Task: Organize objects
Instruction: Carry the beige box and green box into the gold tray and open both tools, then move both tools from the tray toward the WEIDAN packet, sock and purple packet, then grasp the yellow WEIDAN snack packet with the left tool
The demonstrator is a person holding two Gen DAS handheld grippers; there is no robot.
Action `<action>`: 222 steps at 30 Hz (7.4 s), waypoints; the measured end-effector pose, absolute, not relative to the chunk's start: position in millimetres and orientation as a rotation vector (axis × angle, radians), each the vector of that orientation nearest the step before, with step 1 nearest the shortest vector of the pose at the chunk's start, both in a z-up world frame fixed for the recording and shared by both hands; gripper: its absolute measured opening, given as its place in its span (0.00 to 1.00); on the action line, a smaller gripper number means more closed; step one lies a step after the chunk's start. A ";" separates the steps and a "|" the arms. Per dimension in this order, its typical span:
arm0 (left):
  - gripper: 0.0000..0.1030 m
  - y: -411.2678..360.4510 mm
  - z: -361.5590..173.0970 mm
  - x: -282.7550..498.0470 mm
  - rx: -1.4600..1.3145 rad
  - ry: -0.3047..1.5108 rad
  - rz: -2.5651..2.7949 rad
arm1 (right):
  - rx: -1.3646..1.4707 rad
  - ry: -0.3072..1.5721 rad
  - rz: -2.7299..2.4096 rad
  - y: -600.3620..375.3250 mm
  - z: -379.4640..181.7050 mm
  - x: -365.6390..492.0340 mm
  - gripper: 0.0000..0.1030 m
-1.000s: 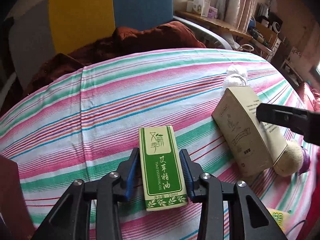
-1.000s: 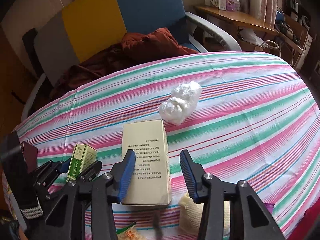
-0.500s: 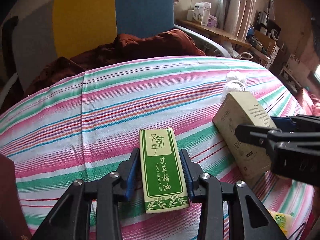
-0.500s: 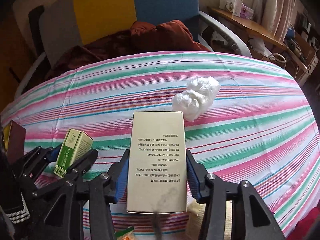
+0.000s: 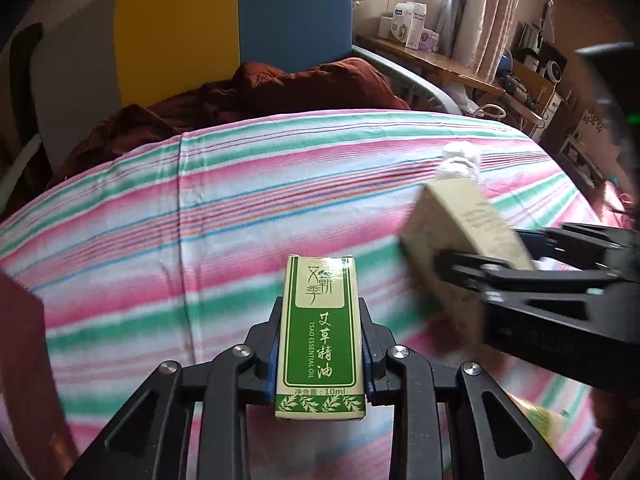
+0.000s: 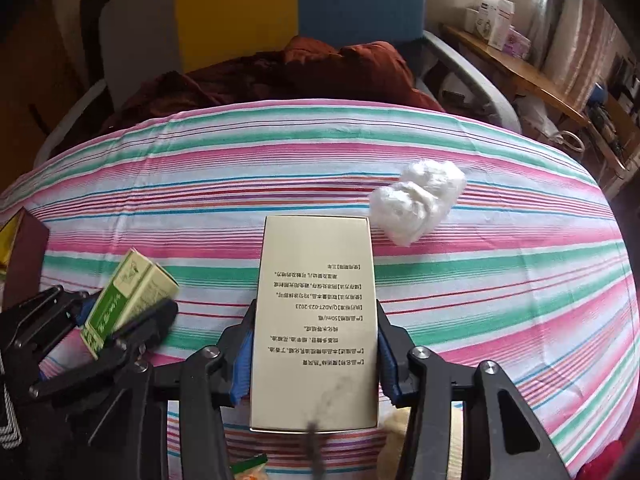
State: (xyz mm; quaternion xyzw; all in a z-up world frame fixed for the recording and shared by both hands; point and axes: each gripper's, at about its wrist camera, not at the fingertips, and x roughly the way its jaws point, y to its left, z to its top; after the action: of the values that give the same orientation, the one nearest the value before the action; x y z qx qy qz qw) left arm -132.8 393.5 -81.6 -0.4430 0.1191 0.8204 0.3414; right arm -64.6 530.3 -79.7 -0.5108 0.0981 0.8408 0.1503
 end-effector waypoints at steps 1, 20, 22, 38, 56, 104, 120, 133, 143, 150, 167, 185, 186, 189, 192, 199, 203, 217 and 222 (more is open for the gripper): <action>0.29 387.9 -76.8 -127.9 -1.150 0.298 2.133 | -1.480 0.258 2.429 525.0 -80.0 -65.7 0.48; 0.30 231.5 7.2 -75.0 -1.030 0.162 2.280 | -1.548 0.230 2.734 444.9 -59.8 -65.9 0.48; 0.30 209.9 9.9 -77.2 -1.033 0.144 2.315 | -1.540 0.226 2.732 439.3 -54.0 -66.5 0.48; 0.30 18.7 -2.5 -73.6 -1.111 -0.137 2.605 | -1.493 0.110 2.928 308.9 13.9 -64.5 0.48; 0.30 -24.2 -23.1 -63.0 -1.128 -0.269 2.587 | -1.528 0.057 2.858 227.4 3.8 -148.8 0.54; 0.69 38.2 3.6 -58.4 -0.997 0.008 2.631 | -1.411 0.164 2.798 233.0 1.0 -24.4 0.55; 0.70 92.3 9.7 -27.3 -0.934 0.171 2.475 | -1.355 0.315 2.624 316.3 -0.2 11.5 0.55; 0.76 155.9 14.1 -8.7 -0.871 0.298 2.289 | -1.199 0.555 2.325 448.8 1.4 82.9 0.55; 0.76 212.4 6.8 8.2 -0.879 0.369 2.114 | -0.999 0.766 2.121 530.3 -1.4 133.8 0.61; 0.76 250.6 -12.0 5.7 -0.959 0.389 2.016 | -0.828 1.040 2.144 553.9 -19.4 168.0 0.61; 0.75 336.3 -64.5 -9.2 -1.229 0.341 1.843 | -0.791 0.959 2.233 543.3 -11.6 161.5 0.70; 0.80 439.4 -87.0 -30.6 -1.496 0.188 1.873 | -0.698 1.108 2.273 552.6 -13.6 176.8 0.70; 0.80 444.5 -87.1 -30.7 -1.483 0.210 1.894 | -0.689 1.120 2.275 553.4 -14.0 178.0 0.70; 0.83 462.3 -91.8 -28.0 -1.418 0.346 1.928 | -0.670 1.164 2.269 555.8 -15.6 182.0 0.70; 0.90 476.6 -99.5 -18.8 -1.321 0.519 1.932 | -0.653 1.206 2.258 559.8 -18.2 185.8 0.70; 0.93 465.3 -106.6 -17.9 -1.185 0.568 1.913 | -0.650 1.239 2.238 562.2 -21.0 187.3 0.71; 0.72 448.9 -101.8 -23.9 -1.132 0.560 1.925 | -0.662 1.232 2.229 562.5 -21.5 186.8 0.71; 0.44 365.8 -97.9 -19.7 -0.992 0.456 1.977 | -0.749 1.165 2.197 560.7 -23.5 178.0 0.71; 0.45 364.7 -99.3 -17.3 -0.977 0.459 1.987 | -0.796 1.128 2.181 558.9 -23.8 173.5 0.71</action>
State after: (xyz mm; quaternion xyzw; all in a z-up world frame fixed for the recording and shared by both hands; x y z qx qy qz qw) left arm -17.3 364.7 -99.3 -0.3909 0.1838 0.7950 0.4259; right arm 173.5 558.9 -23.8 -0.2964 0.4200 0.8119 0.2765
